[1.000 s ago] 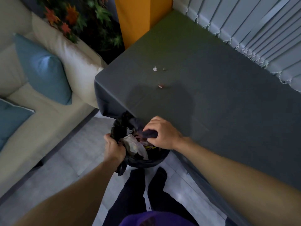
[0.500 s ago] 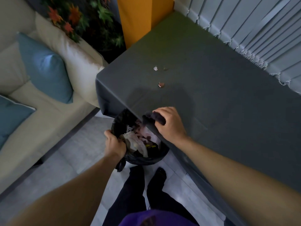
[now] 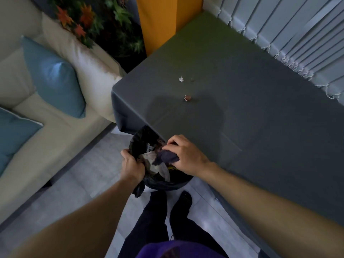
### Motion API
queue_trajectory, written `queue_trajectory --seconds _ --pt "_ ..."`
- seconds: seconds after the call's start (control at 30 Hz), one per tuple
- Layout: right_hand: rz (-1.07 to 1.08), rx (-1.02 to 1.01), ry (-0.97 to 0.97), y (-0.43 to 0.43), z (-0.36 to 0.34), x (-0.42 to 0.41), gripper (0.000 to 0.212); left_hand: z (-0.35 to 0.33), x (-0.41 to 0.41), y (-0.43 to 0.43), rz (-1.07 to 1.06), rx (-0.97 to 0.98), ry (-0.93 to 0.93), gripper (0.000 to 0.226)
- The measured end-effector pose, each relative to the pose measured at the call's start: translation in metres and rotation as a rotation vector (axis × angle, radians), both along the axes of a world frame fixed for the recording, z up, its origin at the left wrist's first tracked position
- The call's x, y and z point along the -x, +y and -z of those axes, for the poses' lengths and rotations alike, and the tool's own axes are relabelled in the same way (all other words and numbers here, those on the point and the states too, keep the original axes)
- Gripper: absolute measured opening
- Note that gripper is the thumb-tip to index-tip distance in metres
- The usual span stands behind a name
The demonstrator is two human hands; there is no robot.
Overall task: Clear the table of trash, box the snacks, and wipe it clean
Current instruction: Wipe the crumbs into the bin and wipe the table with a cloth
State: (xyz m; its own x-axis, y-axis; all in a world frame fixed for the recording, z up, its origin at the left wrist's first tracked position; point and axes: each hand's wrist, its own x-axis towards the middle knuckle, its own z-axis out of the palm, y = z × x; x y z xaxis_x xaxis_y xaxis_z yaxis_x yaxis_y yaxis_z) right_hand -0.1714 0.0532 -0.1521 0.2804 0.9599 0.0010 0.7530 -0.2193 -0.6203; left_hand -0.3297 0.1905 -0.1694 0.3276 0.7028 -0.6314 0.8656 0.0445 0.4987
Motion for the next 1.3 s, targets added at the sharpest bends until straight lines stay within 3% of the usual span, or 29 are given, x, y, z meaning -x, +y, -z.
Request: queue_trajectory --seconds 0.1,0.2,0.33,0.43,0.53,0.6,0.7,0.77,0.93,1.03,1.17,1.3 --pt "0.126 -0.040 0.089 -0.003 0.000 -0.004 0.036 -0.002 -0.002 0.002 -0.001 -0.010 0.001 0.033" --pt "0.496 -0.156 0.064 -0.003 -0.002 -0.024 0.021 -0.004 -0.003 0.004 0.016 -0.068 0.032 0.029" --pt "0.766 -0.129 -0.018 -0.012 -0.006 -0.065 0.004 -0.006 -0.007 0.009 0.006 -0.096 0.071 0.028" --pt "0.917 -0.133 -0.047 -0.014 -0.002 -0.087 0.027 -0.006 -0.009 0.017 0.002 -0.078 0.082 0.029" --pt "1.124 -0.142 0.036 -0.001 -0.001 -0.111 0.037 -0.004 -0.010 0.026 0.009 -0.065 0.086 0.028" --pt "1.050 -0.085 -0.032 0.010 -0.001 -0.118 0.038 -0.004 -0.012 0.031 0.015 -0.058 0.088 0.027" --pt "0.746 0.155 -0.219 0.014 0.003 -0.112 0.044 -0.001 -0.015 0.039 0.021 -0.046 0.091 0.026" --pt "0.682 0.113 -0.250 0.010 0.009 -0.117 0.039 0.000 -0.017 0.044 0.025 -0.030 0.092 0.026" --pt "0.983 -0.048 -0.086 0.030 0.009 -0.152 0.040 0.004 -0.022 0.056 0.043 -0.019 0.097 0.028" --pt "1.045 -0.076 0.023 0.057 0.001 -0.179 0.045 0.008 -0.023 0.062 0.059 -0.018 0.107 0.029" --pt "0.929 0.022 0.086 0.095 -0.010 -0.201 0.047 0.011 -0.025 0.068 0.083 -0.005 0.099 0.029" --pt "0.521 0.094 0.091 0.111 -0.012 -0.182 0.047 0.012 -0.027 0.071 0.100 -0.004 0.103 0.028"
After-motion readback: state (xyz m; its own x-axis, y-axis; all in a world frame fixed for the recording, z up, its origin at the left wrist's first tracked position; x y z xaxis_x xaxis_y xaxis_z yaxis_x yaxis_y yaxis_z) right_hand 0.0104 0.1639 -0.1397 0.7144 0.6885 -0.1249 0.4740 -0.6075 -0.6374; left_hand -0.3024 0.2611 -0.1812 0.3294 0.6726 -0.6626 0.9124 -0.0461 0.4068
